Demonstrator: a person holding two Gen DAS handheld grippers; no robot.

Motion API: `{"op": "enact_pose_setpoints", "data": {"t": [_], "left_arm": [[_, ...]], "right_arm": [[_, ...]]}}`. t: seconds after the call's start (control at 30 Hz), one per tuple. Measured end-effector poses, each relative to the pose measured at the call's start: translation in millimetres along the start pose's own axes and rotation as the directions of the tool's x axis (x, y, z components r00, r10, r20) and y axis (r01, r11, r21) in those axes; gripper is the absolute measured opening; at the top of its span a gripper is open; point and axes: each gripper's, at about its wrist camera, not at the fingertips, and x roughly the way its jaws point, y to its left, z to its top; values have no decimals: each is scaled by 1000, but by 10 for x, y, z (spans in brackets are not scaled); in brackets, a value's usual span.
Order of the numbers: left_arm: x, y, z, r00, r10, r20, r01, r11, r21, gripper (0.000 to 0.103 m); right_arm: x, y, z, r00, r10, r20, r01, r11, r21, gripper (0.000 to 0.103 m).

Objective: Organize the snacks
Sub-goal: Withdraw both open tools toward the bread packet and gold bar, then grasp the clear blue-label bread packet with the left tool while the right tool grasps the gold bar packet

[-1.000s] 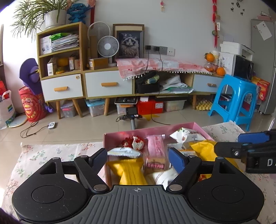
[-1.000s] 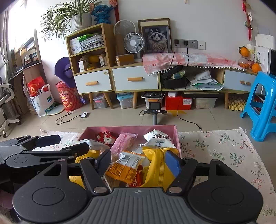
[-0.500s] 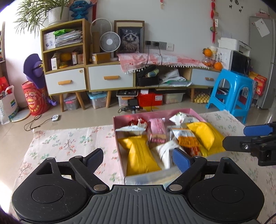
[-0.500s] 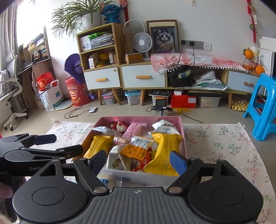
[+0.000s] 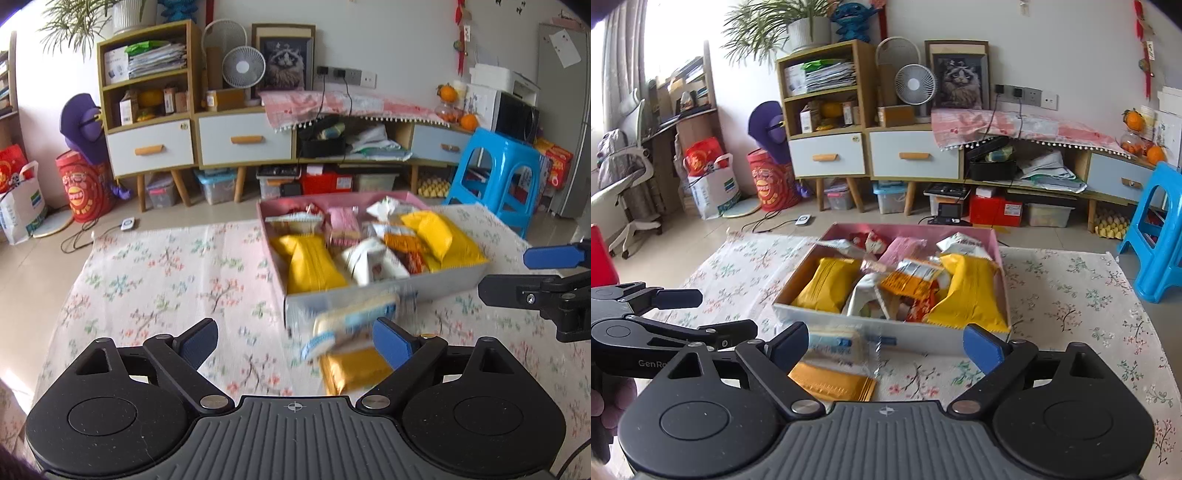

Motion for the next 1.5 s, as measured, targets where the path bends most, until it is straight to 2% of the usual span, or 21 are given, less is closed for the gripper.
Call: {"op": "enact_pose_setpoints", "data": {"t": [0.23, 0.4, 0.6, 0.73, 0.87, 1.03, 1.2, 1.27, 1.37, 1.5], "left_arm": [[-52, 132, -266, 1000, -3, -11, 3, 1000, -20, 93], [0, 260, -365, 1000, 10, -15, -11, 998, -59, 98], [172, 314, -411, 999, 22, -37, -25, 996, -87, 98], [271, 303, -403, 1000, 15, -21, -17, 996, -90, 98], [387, 332, -367, 999, -39, 8, 39, 996, -83, 98], [527, 446, -257, 990, -131, 47, 136, 985, -105, 95], [680, 467, -187, 970, -237, 51, 242, 958, -152, 85], [734, 419, -205, 963, -268, 33, 270, 952, -146, 76], [791, 325, -256, 957, -289, -11, 286, 951, -116, 60], [782, 303, -293, 956, -293, -14, 290, 952, -102, 50]], "right_arm": [[-26, 114, -193, 1000, 10, 1, -10, 999, -49, 86], [13, 147, -345, 1000, 16, -22, -18, 995, -101, 87], [157, 132, -451, 998, -5, -70, -4, 992, -126, 87], [245, 107, -442, 997, -13, -76, 4, 993, -119, 87], [344, 88, -430, 996, 3, -84, -13, 993, -116, 87], [514, 77, -417, 989, 83, -119, -99, 986, -136, 86], [636, 55, -398, 982, 114, -149, -137, 978, -158, 83], [654, 53, -382, 981, 121, -154, -145, 977, -153, 83], [673, 70, -388, 977, 140, -162, -165, 974, -157, 82], [699, 122, -405, 970, 164, -179, -195, 966, -172, 76]]}}
